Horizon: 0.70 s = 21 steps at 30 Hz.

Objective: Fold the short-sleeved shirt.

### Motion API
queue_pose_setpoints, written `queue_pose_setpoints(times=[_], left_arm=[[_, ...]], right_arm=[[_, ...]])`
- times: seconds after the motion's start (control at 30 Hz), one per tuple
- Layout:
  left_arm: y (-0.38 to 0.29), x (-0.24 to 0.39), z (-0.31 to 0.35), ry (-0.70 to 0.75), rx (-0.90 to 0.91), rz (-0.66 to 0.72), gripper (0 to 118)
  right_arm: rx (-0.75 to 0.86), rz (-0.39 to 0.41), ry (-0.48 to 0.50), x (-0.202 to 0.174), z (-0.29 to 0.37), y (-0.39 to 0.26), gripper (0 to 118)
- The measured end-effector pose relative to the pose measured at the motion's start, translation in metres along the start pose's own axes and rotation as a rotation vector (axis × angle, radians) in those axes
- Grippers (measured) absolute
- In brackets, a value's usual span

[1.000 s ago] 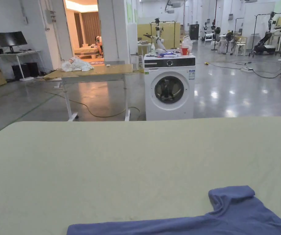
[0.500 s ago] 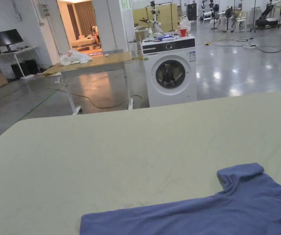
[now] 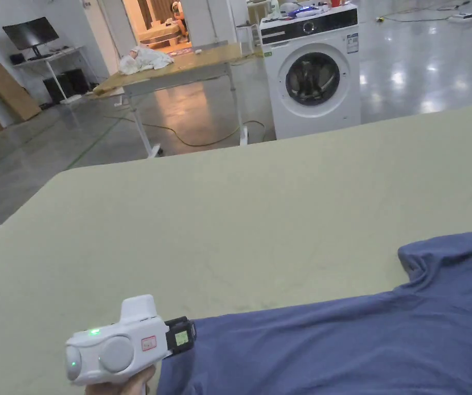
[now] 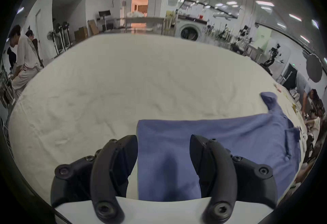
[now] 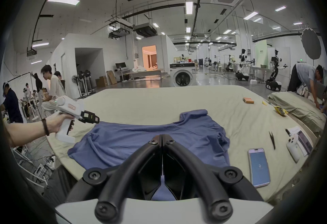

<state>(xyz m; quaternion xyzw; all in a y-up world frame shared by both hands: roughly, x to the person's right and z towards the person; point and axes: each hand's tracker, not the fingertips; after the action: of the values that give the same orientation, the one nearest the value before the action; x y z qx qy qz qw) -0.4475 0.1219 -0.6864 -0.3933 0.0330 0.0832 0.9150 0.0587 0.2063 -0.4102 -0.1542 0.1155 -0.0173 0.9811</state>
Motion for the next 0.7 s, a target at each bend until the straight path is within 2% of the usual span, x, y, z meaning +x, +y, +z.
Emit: queue_pose_setpoints(times=[0.07,0.1,0.13,0.17,0.27,0.33,0.4,0.43,0.47,0.53,0.57,0.6,0.7], left_arm=[[0.005,0.003,-0.019,0.02,-0.013,-0.006,63],[0.007,0.003,-0.025,0.02,-0.024,-0.011,53],[0.008,0.003,-0.034,0.012,-0.059,-0.01,28],[0.006,0.005,-0.038,0.003,-0.118,0.003,19],[0.004,0.008,-0.041,0.01,-0.088,0.026,11],[0.005,0.011,-0.043,0.002,-0.104,0.022,4],[0.007,0.013,-0.048,0.01,-0.132,0.006,3],[0.01,0.015,-0.047,0.013,-0.147,-0.009,3],[0.012,0.017,-0.049,0.018,-0.169,-0.044,2],[0.016,0.018,-0.051,0.017,-0.191,-0.054,3],[0.015,0.024,-0.044,0.015,-0.198,-0.059,3],[0.014,0.024,-0.044,0.014,-0.2,-0.061,3],[0.013,0.025,-0.04,0.007,-0.203,-0.065,3]], right_arm=[[-0.022,-0.01,-0.044,0.011,0.004,-0.003,0],[-0.031,-0.017,-0.067,0.013,0.006,0.0,0],[-0.044,-0.036,-0.092,0.018,0.005,-0.002,0],[-0.06,-0.062,-0.105,0.025,0.004,-0.004,0],[-0.085,-0.107,-0.113,0.039,-0.006,-0.001,0],[-0.096,-0.104,-0.122,0.047,-0.018,0.005,0],[-0.113,-0.076,-0.115,0.057,-0.039,0.02,1],[-0.134,-0.062,-0.117,0.065,-0.056,0.031,18],[-0.198,-0.058,-0.108,0.074,-0.076,0.042,18],[-0.223,-0.061,-0.106,0.094,-0.117,0.06,35],[-0.268,-0.081,-0.089,0.106,-0.143,0.069,58],[-0.325,-0.122,-0.088,0.117,-0.167,0.076,70],[-0.445,-0.232,-0.125,0.159,-0.24,0.077,71]])
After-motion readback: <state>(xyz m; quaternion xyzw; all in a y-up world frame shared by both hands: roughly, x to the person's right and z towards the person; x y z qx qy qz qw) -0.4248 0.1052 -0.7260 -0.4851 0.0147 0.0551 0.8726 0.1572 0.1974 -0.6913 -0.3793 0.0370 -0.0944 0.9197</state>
